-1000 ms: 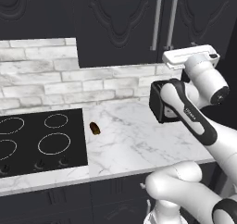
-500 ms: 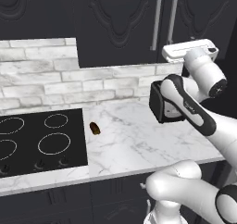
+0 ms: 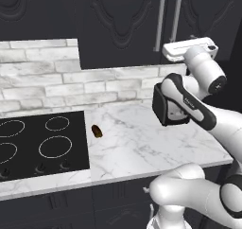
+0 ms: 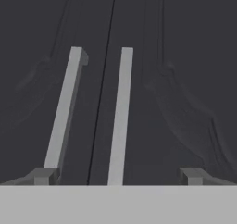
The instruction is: Pick the bar soap and dish brush from the cabinet and place them on the counter.
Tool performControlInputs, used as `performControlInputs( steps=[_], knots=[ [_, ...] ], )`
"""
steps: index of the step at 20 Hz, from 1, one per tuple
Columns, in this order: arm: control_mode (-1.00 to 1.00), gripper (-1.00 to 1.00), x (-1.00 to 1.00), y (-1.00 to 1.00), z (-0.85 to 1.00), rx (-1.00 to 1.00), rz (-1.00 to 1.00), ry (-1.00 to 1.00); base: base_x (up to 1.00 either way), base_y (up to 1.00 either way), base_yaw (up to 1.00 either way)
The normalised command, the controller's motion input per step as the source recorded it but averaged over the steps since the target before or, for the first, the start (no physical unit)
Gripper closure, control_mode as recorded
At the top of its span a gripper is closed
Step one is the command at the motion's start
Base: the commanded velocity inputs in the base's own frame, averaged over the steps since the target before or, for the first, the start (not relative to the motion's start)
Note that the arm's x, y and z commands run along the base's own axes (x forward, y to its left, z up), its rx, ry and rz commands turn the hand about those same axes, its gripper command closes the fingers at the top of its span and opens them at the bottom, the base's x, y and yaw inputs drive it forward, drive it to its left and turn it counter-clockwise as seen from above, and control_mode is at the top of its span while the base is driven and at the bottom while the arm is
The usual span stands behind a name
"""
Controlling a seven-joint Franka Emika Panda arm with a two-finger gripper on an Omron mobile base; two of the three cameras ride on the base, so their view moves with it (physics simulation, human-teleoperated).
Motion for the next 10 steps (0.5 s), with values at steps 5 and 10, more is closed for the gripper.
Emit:
performControlInputs(
  steps=[5,10],
  knots=[
    [-1.00,-1.00,0.34,0.00,0.00,0.00,0.00,0.00,0.00,0.00,0.00],
    [-1.00,-1.00,0.39,0.00,0.00,0.00,0.00,0.00,0.00,0.00,0.00]
  ],
)
